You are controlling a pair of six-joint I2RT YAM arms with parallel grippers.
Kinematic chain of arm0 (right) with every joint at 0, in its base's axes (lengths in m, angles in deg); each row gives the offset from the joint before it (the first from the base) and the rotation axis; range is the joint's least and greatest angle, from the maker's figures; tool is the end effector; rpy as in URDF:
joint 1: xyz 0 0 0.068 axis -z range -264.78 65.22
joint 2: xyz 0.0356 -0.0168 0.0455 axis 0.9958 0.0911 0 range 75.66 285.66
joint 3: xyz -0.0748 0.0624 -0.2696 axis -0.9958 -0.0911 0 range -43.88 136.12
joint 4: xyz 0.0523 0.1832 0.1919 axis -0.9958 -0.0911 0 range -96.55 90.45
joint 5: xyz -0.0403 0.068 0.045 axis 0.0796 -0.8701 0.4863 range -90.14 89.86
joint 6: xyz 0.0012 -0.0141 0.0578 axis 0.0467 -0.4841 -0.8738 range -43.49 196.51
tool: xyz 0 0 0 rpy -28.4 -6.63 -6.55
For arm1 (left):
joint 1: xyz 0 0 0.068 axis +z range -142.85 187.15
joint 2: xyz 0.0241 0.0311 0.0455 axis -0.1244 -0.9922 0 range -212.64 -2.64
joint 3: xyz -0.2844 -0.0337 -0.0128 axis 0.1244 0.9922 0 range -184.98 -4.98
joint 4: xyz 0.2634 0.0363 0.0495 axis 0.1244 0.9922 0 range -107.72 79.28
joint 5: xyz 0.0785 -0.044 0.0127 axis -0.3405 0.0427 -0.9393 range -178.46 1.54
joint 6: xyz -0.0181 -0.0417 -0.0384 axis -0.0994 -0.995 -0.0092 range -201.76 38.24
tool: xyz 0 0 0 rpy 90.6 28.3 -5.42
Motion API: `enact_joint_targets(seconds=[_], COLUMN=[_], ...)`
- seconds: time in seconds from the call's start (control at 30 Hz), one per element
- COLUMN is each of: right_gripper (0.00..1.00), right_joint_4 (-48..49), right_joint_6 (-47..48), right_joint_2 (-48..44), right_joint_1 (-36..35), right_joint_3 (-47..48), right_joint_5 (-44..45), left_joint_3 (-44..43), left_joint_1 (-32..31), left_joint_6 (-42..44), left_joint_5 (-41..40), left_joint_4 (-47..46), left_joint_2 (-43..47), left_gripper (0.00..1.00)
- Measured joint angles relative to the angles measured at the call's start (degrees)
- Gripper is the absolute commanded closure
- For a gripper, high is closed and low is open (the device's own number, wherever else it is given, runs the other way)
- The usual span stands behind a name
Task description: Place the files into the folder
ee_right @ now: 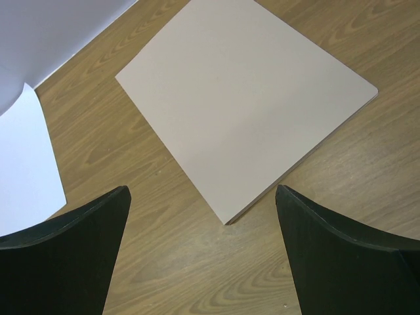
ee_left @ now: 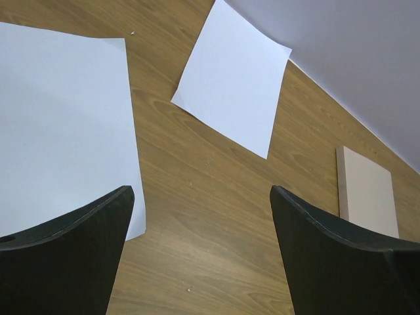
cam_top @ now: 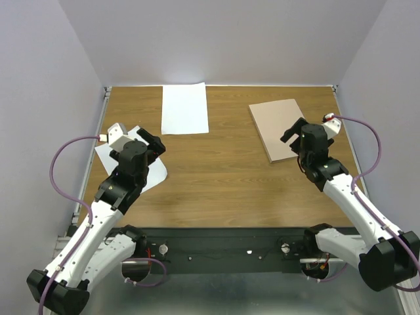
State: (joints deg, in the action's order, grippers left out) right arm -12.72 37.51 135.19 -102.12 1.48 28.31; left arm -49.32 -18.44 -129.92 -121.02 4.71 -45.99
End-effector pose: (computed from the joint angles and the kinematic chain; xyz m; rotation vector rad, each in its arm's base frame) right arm 0.2355 0.0518 0.2976 0.6670 1.8733 0.1258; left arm 0.1673 -0.0541 0.3285 -0.7273 1.7523 -0.3263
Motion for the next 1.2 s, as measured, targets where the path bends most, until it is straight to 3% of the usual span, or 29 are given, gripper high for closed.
enact_joint_targets(seconds=[0.27,0.43,0.6,0.83,1.2], right_gripper=[0.0,0.0,0.0,0.0,0.0], right_joint_4=[0.0,-0.3,-0.1,0.4,-0.9], right_joint_6=[0.4,2.6,6.4,12.6,20.1], right_joint_2=[0.2,5.0,20.6,46.1,73.8], right_joint_1=[0.0,0.0,1.6,11.5,20.8], right_joint_3=[0.0,1.4,12.7,35.4,60.8], right_joint_5=[0.3,0.5,-1.4,-11.0,-18.9], left_joint_3=[0.2,1.0,1.2,1.5,2.4], left_joint_1=[0.0,0.0,0.1,1.4,5.0], left_joint_6=[0.0,0.1,0.8,2.7,5.1], left_joint_5=[-0.1,0.0,1.1,3.7,9.2], left_joint_4=[-0.1,-1.4,-3.8,-7.3,-12.7], left_joint_2=[-0.1,-0.9,-3.5,-8.3,-13.7], left_gripper=[0.06,0.06,0.06,0.06,0.06])
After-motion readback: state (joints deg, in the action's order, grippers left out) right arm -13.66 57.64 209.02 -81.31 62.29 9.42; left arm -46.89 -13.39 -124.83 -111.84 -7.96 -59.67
